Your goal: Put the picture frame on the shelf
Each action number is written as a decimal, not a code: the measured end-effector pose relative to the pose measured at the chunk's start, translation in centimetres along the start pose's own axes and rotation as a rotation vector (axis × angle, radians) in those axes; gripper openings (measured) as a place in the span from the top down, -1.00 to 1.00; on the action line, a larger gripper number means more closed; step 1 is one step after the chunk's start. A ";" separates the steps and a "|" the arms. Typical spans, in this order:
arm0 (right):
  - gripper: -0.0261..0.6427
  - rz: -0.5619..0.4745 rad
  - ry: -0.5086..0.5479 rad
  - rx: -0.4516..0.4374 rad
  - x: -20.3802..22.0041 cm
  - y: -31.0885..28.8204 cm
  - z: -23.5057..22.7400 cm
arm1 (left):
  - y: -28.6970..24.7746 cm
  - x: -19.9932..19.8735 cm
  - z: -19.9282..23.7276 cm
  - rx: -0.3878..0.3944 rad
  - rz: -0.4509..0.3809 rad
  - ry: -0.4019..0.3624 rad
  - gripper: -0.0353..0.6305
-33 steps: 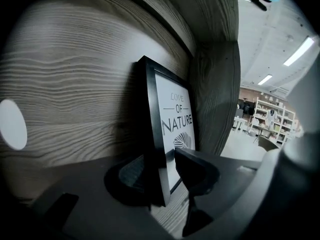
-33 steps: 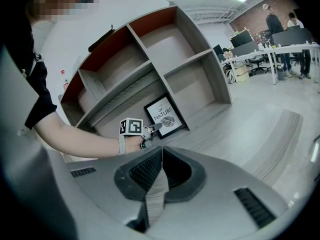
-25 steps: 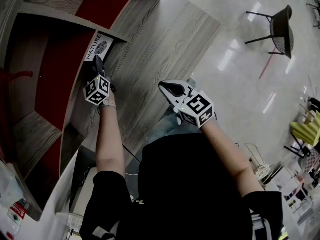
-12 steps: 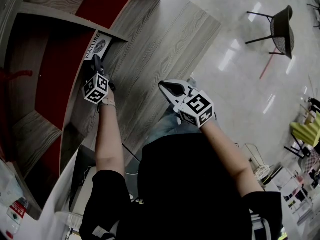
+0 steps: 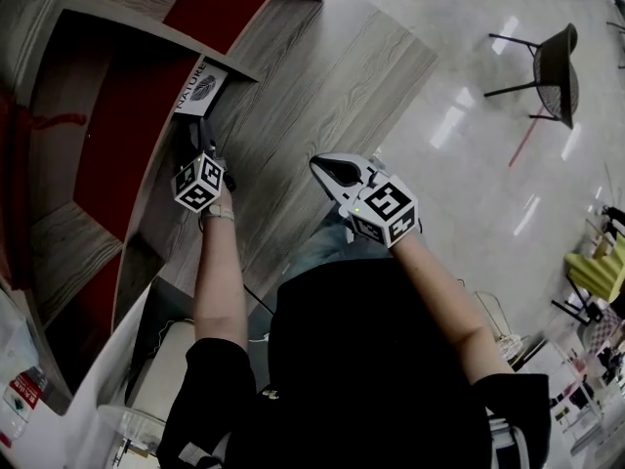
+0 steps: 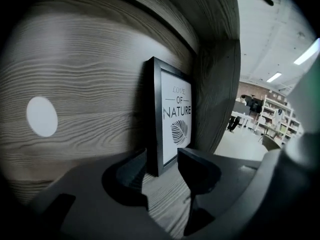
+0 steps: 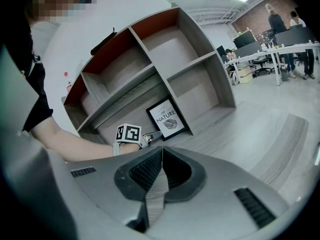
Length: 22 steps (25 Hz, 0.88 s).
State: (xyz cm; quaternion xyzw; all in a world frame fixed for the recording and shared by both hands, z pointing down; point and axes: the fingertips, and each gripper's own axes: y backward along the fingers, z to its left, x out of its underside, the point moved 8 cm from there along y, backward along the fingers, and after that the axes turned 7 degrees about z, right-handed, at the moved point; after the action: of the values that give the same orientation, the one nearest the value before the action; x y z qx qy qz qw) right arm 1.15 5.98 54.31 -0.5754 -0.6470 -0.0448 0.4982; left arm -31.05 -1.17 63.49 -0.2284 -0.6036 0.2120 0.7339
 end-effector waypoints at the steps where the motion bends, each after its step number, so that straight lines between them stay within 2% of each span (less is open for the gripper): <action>1: 0.93 0.001 0.004 -0.007 -0.3 0.0 0.0 | 0.5 0.1 -0.2 0.000 0.000 -0.006 0.34; 6: 0.93 0.003 0.051 -0.061 -1.8 -0.4 0.4 | 3.5 0.1 -1.1 -0.023 -0.017 0.028 0.38; 8: 0.93 0.004 0.068 -0.084 -2.5 -0.5 0.7 | 4.9 0.2 -1.2 -0.041 -0.022 0.040 0.65; 10: 0.93 0.006 0.089 -0.108 -3.4 -0.6 0.9 | 6.2 0.3 -1.6 -0.039 -0.017 0.059 0.84; 12: 0.93 0.006 0.111 -0.133 -4.1 -0.7 1.1 | 7.4 0.3 -2.4 -0.020 -0.003 0.081 0.87; 15: 0.93 0.004 0.147 -0.177 -5.2 -0.7 1.4 | 9.5 -0.3 -4.0 0.021 0.017 0.053 0.87; 22: 0.93 0.024 0.213 -0.233 -7.7 0.7 1.6 | 14.3 -3.3 -8.2 0.162 -0.012 0.058 0.87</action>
State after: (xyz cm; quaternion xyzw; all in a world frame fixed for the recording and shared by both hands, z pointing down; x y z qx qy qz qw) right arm -0.48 1.86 47.76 -0.6290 -0.5740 -0.1742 0.4945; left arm -24.08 7.78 51.00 -0.1709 -0.5642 0.2491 0.7684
